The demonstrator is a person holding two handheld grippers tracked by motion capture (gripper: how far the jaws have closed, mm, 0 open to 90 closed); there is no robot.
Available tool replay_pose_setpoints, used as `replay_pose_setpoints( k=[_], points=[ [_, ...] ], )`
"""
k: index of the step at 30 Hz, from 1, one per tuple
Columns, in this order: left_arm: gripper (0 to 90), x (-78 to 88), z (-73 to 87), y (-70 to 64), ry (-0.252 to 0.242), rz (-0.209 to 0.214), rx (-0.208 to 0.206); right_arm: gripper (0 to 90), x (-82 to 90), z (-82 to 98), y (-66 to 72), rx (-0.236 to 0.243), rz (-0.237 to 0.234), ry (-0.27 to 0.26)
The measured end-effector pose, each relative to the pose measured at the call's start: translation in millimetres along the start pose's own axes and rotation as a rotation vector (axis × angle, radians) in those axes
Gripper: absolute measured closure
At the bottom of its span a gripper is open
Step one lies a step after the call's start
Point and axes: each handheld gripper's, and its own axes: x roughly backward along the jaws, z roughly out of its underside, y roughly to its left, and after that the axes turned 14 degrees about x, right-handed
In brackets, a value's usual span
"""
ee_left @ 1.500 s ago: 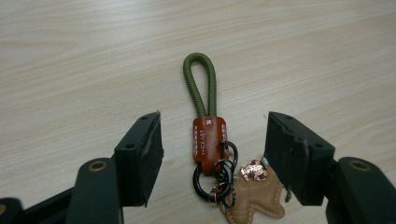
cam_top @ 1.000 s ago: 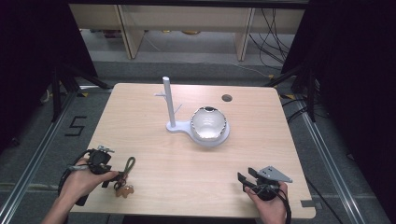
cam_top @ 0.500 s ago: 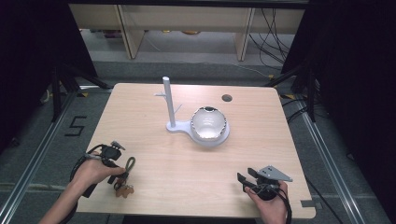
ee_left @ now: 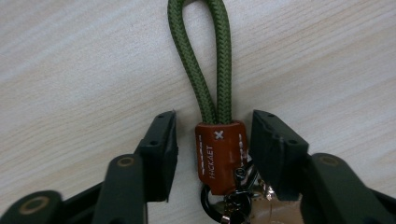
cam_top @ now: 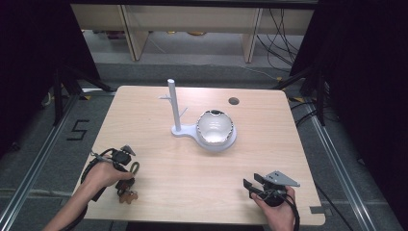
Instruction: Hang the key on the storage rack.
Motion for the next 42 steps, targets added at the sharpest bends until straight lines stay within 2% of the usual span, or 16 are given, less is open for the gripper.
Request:
replay_pose_setpoints(
  k=[14, 16, 22, 23, 24, 26, 28, 29, 30, 31, 32, 34, 35, 39, 40, 42],
  points=[
    [67.8, 2.5, 10.5, -2.2, -0.022, 0.008, -0.079, 48.9, -0.1, 0.4, 1.5, 0.001, -0.021, 0.006],
    [68.4, 2.1, 12.5, 0.0, -0.04, 0.028, -0.073, 48.9, 0.5, 0.6, 4.0, -0.028, -0.017, 0.016],
    [69.3, 2.8, 17.4, 9.5, -0.083, 0.094, -0.054, 48.9, -0.5, 0.7, -0.2, 0.007, -0.018, -0.013],
    [69.3, 4.0, 19.2, 14.1, -0.1, 0.109, -0.068, 48.8, 0.2, -0.3, 3.6, -0.037, -0.016, -0.016],
    [69.4, 4.0, 19.2, 14.1, -0.1, 0.109, -0.068, 48.8, 0.2, -0.3, 3.6, -0.037, -0.016, -0.016],
    [69.4, 5.6, 22.8, 16.0, -0.144, 0.119, -0.051, 48.8, -0.1, -0.2, 2.7, -0.023, -0.013, -0.019],
    [69.4, 10.1, 24.4, 21.3, -0.183, 0.121, -0.099, 48.8, 1.6, -0.4, 3.5, -0.029, -0.01, 0.015],
    [69.5, 12.4, 30.0, 23.5, -0.247, 0.143, -0.096, 48.8, -0.5, 1.0, 1.6, -0.008, -0.018, 0.0],
    [69.4, 12.4, 30.0, 23.5, -0.247, 0.143, -0.096, 48.8, -0.5, 1.0, 1.6, -0.008, -0.018, 0.0],
    [69.4, 12.9, 36.0, 26.3, -0.315, 0.183, -0.093, 48.7, -1.8, 1.6, 1.1, 0.007, -0.013, -0.001],
    [69.4, 12.9, 36.0, 26.3, -0.315, 0.183, -0.093, 48.7, -1.8, 1.6, 1.1, 0.007, -0.013, -0.001],
    [69.4, 13.1, 45.7, 29.9, -0.403, 0.224, -0.086, 48.7, -1.7, 0.9, 2.1, 0.002, -0.016, -0.007],
    [69.4, 10.8, 48.9, 28.4, -0.446, 0.231, -0.055, 48.7, -1.8, 0.9, 2.0, 0.008, -0.011, -0.004],
    [69.4, 11.8, 58.0, 33.1, -0.5, 0.246, -0.09, 48.6, -3.6, 0.7, 1.9, 0.02, 0.005, -0.001],
    [69.4, 11.4, 62.3, 34.4, -0.553, 0.266, -0.088, 48.6, -0.9, -0.3, 5.5, -0.013, -0.004, 0.006],
    [69.4, 9.4, 66.4, 35.0, -0.622, 0.292, -0.055, 48.5, -0.8, 0.2, 3.2, 0.029, 0.013, 0.0]
  ],
)
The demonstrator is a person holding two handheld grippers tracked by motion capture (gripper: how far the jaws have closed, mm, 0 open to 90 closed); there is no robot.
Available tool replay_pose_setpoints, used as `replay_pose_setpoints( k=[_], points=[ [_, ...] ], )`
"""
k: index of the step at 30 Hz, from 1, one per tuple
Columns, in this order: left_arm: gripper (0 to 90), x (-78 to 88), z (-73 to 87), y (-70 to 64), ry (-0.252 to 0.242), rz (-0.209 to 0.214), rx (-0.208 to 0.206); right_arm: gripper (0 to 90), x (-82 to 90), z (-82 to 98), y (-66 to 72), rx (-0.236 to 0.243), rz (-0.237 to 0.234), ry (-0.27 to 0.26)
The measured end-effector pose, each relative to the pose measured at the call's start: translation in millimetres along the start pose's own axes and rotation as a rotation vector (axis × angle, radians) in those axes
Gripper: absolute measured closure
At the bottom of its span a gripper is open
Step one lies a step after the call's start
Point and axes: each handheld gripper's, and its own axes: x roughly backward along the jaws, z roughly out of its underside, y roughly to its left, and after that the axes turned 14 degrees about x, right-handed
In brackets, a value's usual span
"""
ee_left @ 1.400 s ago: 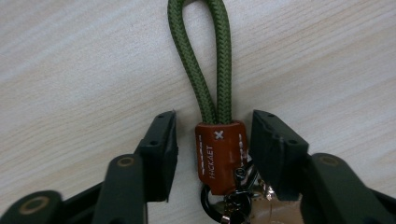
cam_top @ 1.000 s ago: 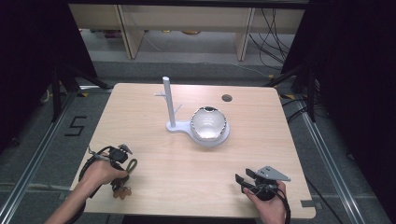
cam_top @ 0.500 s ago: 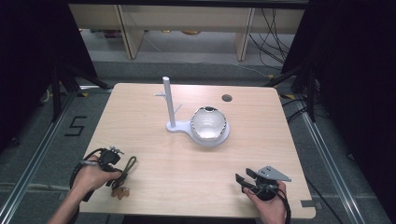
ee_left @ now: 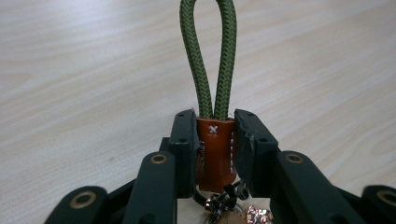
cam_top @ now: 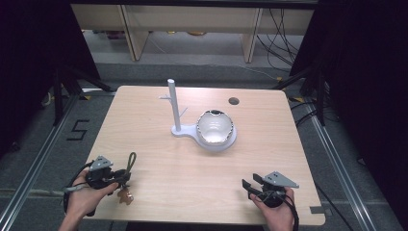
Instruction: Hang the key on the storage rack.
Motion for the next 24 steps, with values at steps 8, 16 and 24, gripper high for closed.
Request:
replay_pose_setpoints(
  k=[8, 16, 24],
  points=[
    [69.4, 1.6, 6.7, -3.7, -0.137, 0.025, 0.034, 48.5, -0.6, 0.2, 2.1, -0.006, 0.002, -0.018],
    [69.4, 6.4, 2.8, -6.8, -0.276, 0.045, 0.034, 48.3, -1.8, 1.7, 2.2, -0.001, 0.024, -0.02],
    [69.4, 11.8, -4.6, -13.1, -0.408, 0.045, 0.009, 46.9, -2.7, 0.4, 5.0, 0.012, 0.036, -0.036]
  ],
)
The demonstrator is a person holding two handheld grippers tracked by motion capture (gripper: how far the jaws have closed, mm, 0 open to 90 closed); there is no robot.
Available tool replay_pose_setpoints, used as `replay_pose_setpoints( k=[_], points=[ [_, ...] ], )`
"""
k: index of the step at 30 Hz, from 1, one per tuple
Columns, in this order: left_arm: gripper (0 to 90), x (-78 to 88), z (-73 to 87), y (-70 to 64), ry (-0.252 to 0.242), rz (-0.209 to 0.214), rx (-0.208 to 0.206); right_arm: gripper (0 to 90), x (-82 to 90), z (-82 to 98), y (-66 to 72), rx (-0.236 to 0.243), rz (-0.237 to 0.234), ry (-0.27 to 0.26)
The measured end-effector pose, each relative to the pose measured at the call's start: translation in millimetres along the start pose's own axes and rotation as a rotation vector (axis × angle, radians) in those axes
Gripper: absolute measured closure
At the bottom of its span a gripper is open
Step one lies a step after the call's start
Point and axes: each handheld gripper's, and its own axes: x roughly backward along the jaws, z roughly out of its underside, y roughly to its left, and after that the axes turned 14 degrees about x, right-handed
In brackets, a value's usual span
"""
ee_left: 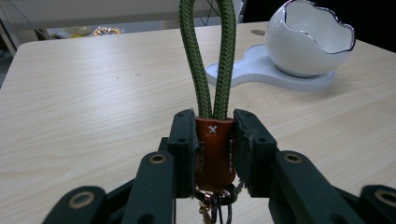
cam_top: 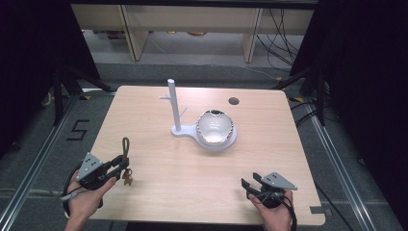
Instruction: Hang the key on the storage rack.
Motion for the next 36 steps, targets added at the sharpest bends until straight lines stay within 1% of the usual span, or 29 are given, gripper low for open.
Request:
replay_pose_setpoints(
  k=[1, 2, 3, 4, 6, 7, 8, 9, 11, 15, 17, 21, 24, 26, 28, 31, 32, 34, 36],
  points=[
    [69.4, 0.0, 0.0, 0.0, 0.0, 0.0, 0.0, 46.9, -0.1, -0.1, 0.1, 0.0, 0.001, 0.002],
    [69.4, 0.6, -0.9, -0.8, 0.001, -0.01, -0.004, 46.9, 0.6, -0.3, 0.4, -0.006, -0.011, -0.002],
    [69.4, -0.1, -1.9, -1.4, -0.017, -0.008, -0.008, 46.9, 0.2, 0.1, 0.0, 0.001, -0.006, -0.004],
    [69.4, -0.2, -2.5, -2.1, -0.02, -0.009, -0.009, 46.9, -0.2, 0.0, 0.2, -0.001, 0.003, -0.001],
    [69.4, -0.6, -3.1, -2.7, -0.026, -0.005, -0.005, 46.9, -0.2, 0.2, 0.0, 0.0, 0.003, -0.003],
    [69.4, -1.2, -4.5, -3.7, -0.028, 0.008, 0.006, 46.9, -0.1, 0.3, -0.2, 0.001, 0.005, -0.004],
    [69.4, -1.2, -4.5, -3.7, -0.028, 0.008, 0.006, 46.9, -0.1, 0.3, -0.2, 0.001, 0.005, -0.004],
    [69.4, -1.6, -6.3, -4.2, -0.041, 0.012, 0.003, 46.9, 0.0, 0.2, -0.1, 0.001, 0.005, -0.004],
    [69.4, -1.9, -7.4, -5.1, -0.044, 0.011, 0.006, 46.9, 1.2, -0.3, 0.6, -0.009, -0.011, -0.006],
    [69.4, -3.5, -12.8, -7.3, -0.06, 0.012, -0.009, 46.9, 0.9, -0.9, 1.4, -0.016, -0.017, -0.008],
    [69.4, -5.4, -16.2, -8.8, -0.076, 0.019, -0.016, 46.9, 0.8, -1.2, 1.5, -0.016, -0.019, -0.011],
    [69.3, -8.4, -20.9, -10.3, -0.067, 0.03, -0.015, 46.9, 0.5, -1.0, 1.6, -0.019, -0.019, -0.017],
    [69.4, -10.2, -24.0, -12.6, -0.072, 0.036, -0.022, 46.8, 0.4, -0.9, 1.3, -0.02, -0.016, -0.02],
    [69.3, -10.7, -24.9, -13.3, -0.073, 0.036, -0.022, 46.8, 0.3, -0.9, 1.4, -0.021, -0.017, -0.022],
    [69.4, -11.0, -27.0, -14.9, -0.066, 0.027, -0.029, 46.8, 0.2, -0.8, 1.6, -0.021, -0.018, -0.022],
    [69.3, -13.1, -29.1, -16.7, -0.078, 0.032, -0.031, 46.8, -0.2, -0.7, 1.0, -0.019, -0.01, -0.019],
    [69.3, -13.9, -30.8, -17.8, -0.078, 0.031, -0.036, 46.8, 0.7, -1.0, 0.7, -0.024, -0.031, -0.019],
    [69.3, -14.4, -31.7, -18.2, -0.082, 0.031, -0.038, 46.7, 0.4, -0.9, 0.3, -0.02, -0.026, -0.023],
    [69.3, -15.1, -33.2, -19.4, -0.088, 0.03, -0.029, 46.8, 0.2, -0.8, 0.3, -0.021, -0.027, -0.024]
  ],
)
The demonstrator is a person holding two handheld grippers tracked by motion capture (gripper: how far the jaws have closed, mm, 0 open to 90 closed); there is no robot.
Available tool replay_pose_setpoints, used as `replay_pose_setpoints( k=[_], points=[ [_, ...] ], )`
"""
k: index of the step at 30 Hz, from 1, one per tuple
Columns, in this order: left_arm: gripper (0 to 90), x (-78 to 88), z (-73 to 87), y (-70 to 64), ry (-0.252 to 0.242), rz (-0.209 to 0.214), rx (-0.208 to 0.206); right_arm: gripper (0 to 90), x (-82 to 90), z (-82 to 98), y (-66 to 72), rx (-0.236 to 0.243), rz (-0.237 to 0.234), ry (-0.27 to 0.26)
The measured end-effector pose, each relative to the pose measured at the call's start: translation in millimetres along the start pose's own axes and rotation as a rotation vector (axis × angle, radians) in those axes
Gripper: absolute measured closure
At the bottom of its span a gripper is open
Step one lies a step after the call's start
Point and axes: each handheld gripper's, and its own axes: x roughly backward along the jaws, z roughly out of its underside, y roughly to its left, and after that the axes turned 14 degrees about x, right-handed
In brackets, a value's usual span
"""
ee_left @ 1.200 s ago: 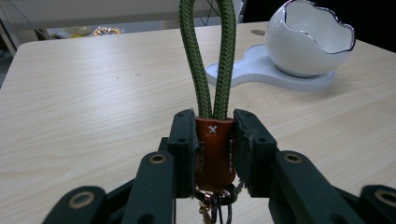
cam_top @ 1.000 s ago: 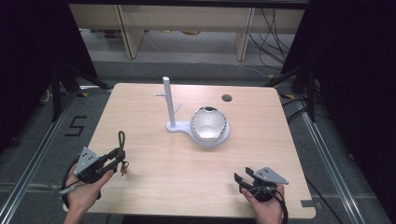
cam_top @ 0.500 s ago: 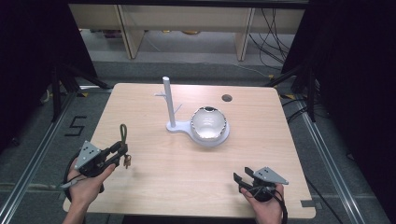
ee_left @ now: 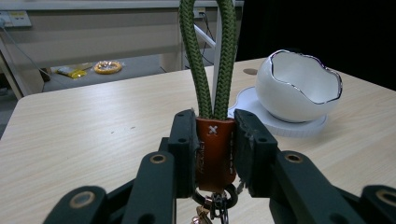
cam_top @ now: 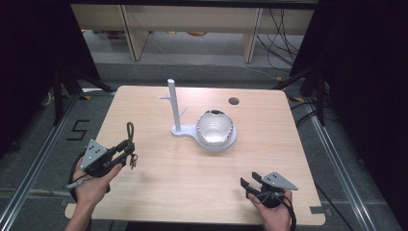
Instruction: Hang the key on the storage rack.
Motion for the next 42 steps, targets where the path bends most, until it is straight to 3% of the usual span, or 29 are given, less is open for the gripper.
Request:
replay_pose_setpoints(
  k=[7, 11, 12, 31, 34, 42],
  points=[
    [69.3, -4.0, -6.4, -1.8, -0.013, -0.004, -0.015, 46.8, -1.0, 0.3, -0.1, 0.004, 0.011, -0.003],
    [69.3, -6.6, -8.9, -3.4, -0.02, -0.002, -0.016, 46.8, -0.1, -0.5, 0.5, -0.004, -0.015, 0.003],
    [69.3, -8.1, -9.4, -3.7, -0.027, 0.006, -0.019, 46.7, 0.0, -0.6, 1.3, -0.005, 0.008, 0.0],
    [69.2, -21.6, -19.6, -12.2, -0.033, 0.006, -0.037, 46.7, -1.2, 0.0, 0.1, -0.005, 0.0, -0.017],
    [69.2, -24.1, -20.6, -13.7, -0.038, 0.008, -0.036, 46.7, -2.0, 0.6, -0.4, 0.007, 0.025, 0.002],
    [69.2, -29.6, -23.3, -16.9, -0.043, 0.011, -0.038, 46.7, -3.0, 0.7, -0.5, 0.006, 0.026, -0.007]
  ],
)
